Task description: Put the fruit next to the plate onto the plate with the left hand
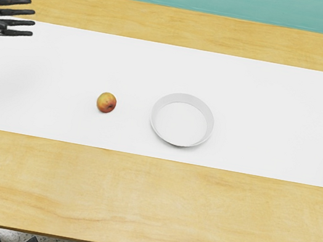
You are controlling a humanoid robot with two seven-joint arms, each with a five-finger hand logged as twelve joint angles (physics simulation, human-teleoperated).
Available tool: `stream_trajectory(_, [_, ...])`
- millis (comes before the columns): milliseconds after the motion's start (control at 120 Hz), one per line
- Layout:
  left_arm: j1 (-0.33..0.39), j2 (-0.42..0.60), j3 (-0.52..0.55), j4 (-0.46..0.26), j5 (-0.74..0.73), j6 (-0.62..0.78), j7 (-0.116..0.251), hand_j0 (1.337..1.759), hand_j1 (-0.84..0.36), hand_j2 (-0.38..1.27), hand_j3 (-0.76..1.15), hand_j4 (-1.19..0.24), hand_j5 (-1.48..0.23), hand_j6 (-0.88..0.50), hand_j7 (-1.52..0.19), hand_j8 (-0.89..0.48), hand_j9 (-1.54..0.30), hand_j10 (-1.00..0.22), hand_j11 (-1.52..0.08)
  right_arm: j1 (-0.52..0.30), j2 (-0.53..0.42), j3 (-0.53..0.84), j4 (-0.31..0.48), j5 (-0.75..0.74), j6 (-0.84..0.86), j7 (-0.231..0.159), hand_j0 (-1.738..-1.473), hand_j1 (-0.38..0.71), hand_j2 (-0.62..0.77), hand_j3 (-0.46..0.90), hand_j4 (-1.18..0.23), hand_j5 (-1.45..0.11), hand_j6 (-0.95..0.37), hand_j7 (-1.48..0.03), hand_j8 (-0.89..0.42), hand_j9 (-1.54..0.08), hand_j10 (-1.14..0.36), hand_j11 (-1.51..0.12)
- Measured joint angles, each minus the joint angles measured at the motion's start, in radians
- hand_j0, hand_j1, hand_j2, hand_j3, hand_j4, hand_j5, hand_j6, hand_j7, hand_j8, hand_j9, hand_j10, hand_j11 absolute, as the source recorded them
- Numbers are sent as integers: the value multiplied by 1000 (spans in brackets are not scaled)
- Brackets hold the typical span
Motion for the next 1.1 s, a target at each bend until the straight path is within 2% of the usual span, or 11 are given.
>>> stream_trajectory(167, [-3, -26, 8, -4, 1, -1, 0, 1658, 339, 1, 0, -5, -10, -4, -10, -4, -10, -5, -11, 0, 0, 1, 0, 0, 0, 0, -1658, -327, -4, 0, -18, -24, -18, -24, -18, -24, -18, -24])
stream_trajectory(217, [-27, -51, 34, -7, 10, -1, 0, 1658, 339, 2, 0, -4, -10, -3, -10, -3, -10, -4, -10, 0, 0, 1, 0, 0, 0, 0, -1658, -327, -4, 0, -18, -24, -18, -24, -18, -24, -18, -24])
stream_trajectory(317, [-147, -71, 139, -10, 34, -1, 0, 1658, 340, 1, 0, -4, -10, -3, -10, -3, -10, -4, -10, 0, 0, 1, 0, 0, 0, 0, -1658, -327, -4, 0, -18, -24, -18, -24, -18, -24, -18, -24])
stream_trajectory(358, [-189, -121, 178, -10, 80, -1, 0, 1658, 339, 2, 0, -5, -10, -4, -10, -4, -10, -5, -10, 0, 0, 1, 0, 0, 0, 0, -1658, -327, -4, 0, -18, -24, -18, -24, -18, -24, -18, -24])
stream_trajectory(475, [-200, -202, 234, -17, 242, -1, 0, 1658, 329, 3, 0, -15, -21, -14, -21, -14, -21, -15, -21, 0, 0, 1, -1, 0, 0, 0, -1658, -327, -4, 0, -18, -24, -18, -24, -18, -24, -18, -24])
stream_trajectory(533, [-212, -215, 245, -73, 342, -1, 0, 1658, 315, 5, 0, -27, -36, -26, -36, -26, -36, -27, -36, 0, 0, 1, -1, 0, 0, 0, -1658, -327, -4, 0, -18, -24, -18, -24, -18, -24, -18, -24])
stream_trajectory(600, [-226, -215, 251, -194, 491, 3, 0, 1658, 301, 8, 0, -39, -52, -38, -52, -38, -52, -39, -52, 0, 0, 1, -1, 0, 0, 0, -1658, -327, -4, 0, -18, -24, -18, -24, -18, -24, -18, -24])
stream_trajectory(692, [-213, -226, 260, -370, 747, 184, 0, 1658, 290, 10, 0, -50, -64, -50, -64, -50, -64, -49, -64, 0, 0, 1, -1, 0, 0, 0, -1658, -327, -4, 0, -18, -24, -18, -24, -18, -24, -18, -24])
stream_trajectory(783, [-228, -315, 306, -468, 960, 437, 0, 1658, 284, 11, 0, -55, -71, -55, -71, -55, -71, -55, -71, 0, 0, 1, -1, 0, 0, 0, -1658, -327, -4, 0, -18, -24, -18, -24, -18, -24, -18, -24])
stream_trajectory(908, [-215, -347, 403, -518, 1199, 692, 0, 1658, 281, 12, 0, -59, -74, -59, -74, -59, -74, -58, -74, 0, 0, 1, -1, 0, 0, 0, -1658, -327, -4, 0, -18, -24, -18, -24, -18, -24, -18, -24])
stream_trajectory(1100, [-206, -415, 606, -535, 1306, 827, 0, 1658, 244, 19, 0, -90, -115, -91, -115, -91, -115, -90, -115, 0, 0, 1, -1, 0, 0, 0, -1658, -327, -4, 0, -18, -24, -18, -24, -18, -24, -18, -24])
